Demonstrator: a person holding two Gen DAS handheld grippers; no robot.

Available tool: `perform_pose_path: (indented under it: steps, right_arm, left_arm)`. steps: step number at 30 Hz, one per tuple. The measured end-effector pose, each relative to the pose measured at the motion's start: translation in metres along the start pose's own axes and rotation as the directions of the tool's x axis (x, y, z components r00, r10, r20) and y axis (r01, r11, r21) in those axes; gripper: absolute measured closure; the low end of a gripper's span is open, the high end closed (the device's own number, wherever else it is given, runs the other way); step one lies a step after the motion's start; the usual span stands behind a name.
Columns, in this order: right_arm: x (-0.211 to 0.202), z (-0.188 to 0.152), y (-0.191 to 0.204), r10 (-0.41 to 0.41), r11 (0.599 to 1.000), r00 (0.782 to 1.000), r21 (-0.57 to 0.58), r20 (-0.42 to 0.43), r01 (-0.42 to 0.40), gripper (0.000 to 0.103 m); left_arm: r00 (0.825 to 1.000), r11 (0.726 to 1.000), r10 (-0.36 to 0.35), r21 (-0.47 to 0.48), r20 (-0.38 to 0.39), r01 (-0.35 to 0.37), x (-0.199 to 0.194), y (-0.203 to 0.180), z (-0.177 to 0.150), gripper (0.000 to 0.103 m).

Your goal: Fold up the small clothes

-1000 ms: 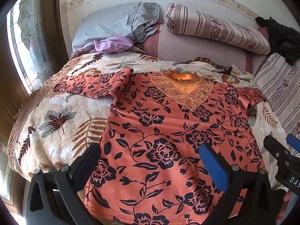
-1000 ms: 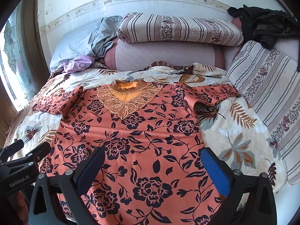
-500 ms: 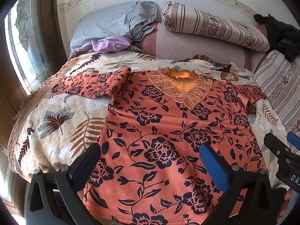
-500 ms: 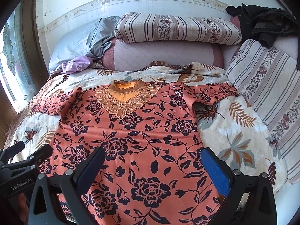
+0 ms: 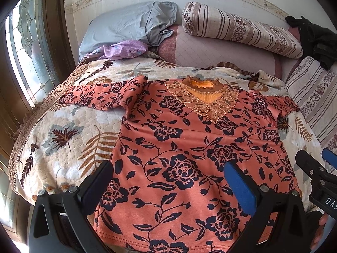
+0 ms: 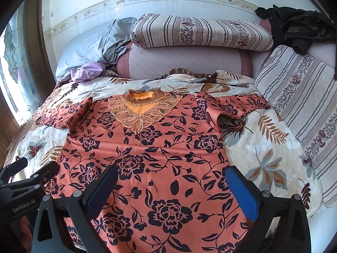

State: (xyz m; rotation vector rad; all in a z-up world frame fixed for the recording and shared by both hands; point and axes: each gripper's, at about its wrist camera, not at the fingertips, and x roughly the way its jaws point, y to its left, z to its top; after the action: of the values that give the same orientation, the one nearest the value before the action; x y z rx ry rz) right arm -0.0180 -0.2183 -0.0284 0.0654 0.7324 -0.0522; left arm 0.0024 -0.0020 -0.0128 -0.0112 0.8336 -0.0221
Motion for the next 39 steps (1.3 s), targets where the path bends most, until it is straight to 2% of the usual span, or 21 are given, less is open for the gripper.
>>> perform_pose_path:
  steps: [13,17,21,25,29,34,36,39]
  right_arm:
    - [0.003,0.000,0.002,0.013,1.000,1.000,-0.007,-0.004,-0.014,0.000]
    - [0.010,-0.005,-0.004,0.036,0.999,0.999,0.010,-0.015,-0.036,0.000]
    - [0.021,-0.010,-0.011,0.027,0.999,0.999,0.026,-0.043,-0.026,0.000]
    - [0.024,-0.010,-0.011,0.033,0.999,0.999,0.021,-0.041,-0.033,0.000]
    - [0.032,-0.007,-0.016,0.081,0.996,0.996,0.042,-0.046,-0.079,0.000]
    - [0.049,-0.004,-0.060,0.243,0.956,0.969,0.179,-0.031,-0.234,0.000]
    - [0.064,0.000,-0.092,0.313,0.918,0.949,0.264,-0.025,-0.296,0.000]
    - [0.101,0.010,-0.157,0.370,0.837,0.929,0.441,-0.021,-0.323,0.000]
  left_arm:
    - [1.000,1.000,0.001,0.002,-0.011,-0.001,0.005,0.000,-0.002,0.000]
    - [0.999,1.000,0.009,-0.011,-0.038,-0.009,0.018,0.007,-0.005,0.000]
    - [0.997,0.999,0.011,-0.033,-0.074,-0.014,0.032,0.010,-0.008,0.000]
    - [0.998,1.000,0.018,-0.002,-0.066,-0.018,0.032,-0.001,-0.004,0.000]
    - [0.998,1.000,0.012,0.013,-0.057,-0.011,0.034,-0.004,-0.002,0.000]
    - [0.990,1.000,0.013,0.003,-0.141,-0.012,0.066,0.005,-0.010,0.000]
    - [0.986,0.999,0.032,0.009,-0.164,-0.031,0.080,0.010,-0.014,0.000]
    - [0.980,0.998,0.056,-0.004,-0.190,-0.058,0.100,0.021,-0.016,0.000]
